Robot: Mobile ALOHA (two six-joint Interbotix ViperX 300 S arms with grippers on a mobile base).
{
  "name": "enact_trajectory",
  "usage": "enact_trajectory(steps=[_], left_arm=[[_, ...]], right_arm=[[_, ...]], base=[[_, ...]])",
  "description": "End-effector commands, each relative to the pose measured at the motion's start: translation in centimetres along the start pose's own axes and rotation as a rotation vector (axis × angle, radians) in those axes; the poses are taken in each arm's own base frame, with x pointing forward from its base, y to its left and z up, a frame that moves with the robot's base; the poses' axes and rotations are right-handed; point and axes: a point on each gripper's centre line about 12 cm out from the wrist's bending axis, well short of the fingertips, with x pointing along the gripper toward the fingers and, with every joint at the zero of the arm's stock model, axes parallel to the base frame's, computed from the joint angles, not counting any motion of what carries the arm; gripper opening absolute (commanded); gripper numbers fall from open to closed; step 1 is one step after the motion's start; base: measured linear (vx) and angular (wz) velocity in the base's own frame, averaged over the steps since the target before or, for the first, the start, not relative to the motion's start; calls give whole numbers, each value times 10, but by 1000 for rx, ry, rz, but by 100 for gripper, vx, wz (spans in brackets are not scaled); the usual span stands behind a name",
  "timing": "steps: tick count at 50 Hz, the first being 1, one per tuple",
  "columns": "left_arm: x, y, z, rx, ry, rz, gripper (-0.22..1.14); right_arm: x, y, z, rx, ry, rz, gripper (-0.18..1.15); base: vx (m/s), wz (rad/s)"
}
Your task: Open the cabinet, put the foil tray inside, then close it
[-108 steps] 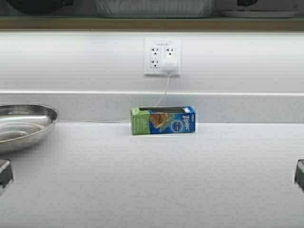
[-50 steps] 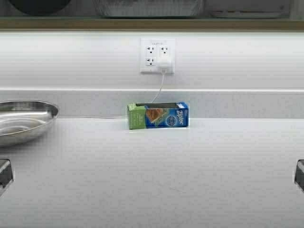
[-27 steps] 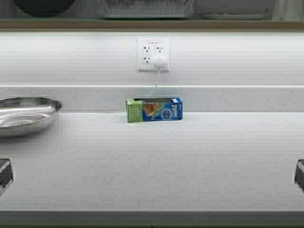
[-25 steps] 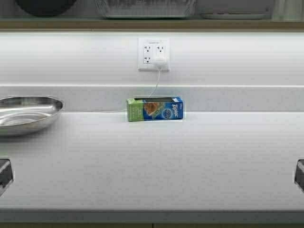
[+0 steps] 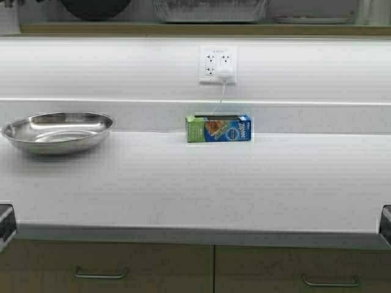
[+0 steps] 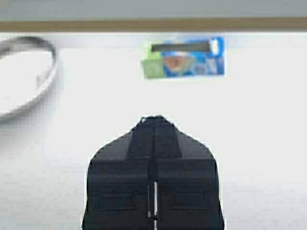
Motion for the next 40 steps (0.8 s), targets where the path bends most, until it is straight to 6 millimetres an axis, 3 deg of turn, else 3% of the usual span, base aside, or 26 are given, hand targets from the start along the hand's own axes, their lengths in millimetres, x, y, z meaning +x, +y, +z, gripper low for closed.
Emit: enact_trajectory(steps=[1, 22, 35, 40], left_arm=[[5, -4, 13, -2, -35, -15, 4], [6, 2, 8, 8, 7, 19, 4], [1, 30, 25, 6, 12, 143, 4], [-12, 44, 40, -1, -28, 203, 4]], right_arm=[[4, 2, 8, -4, -14, 4, 7], [24, -1, -12, -8, 59, -8, 7], [18, -7, 3, -60, 47, -77, 7], [10, -23, 19, -72, 20, -152, 7]], base=[[-28, 7], [-26, -4], [-25, -7], [-21, -2]])
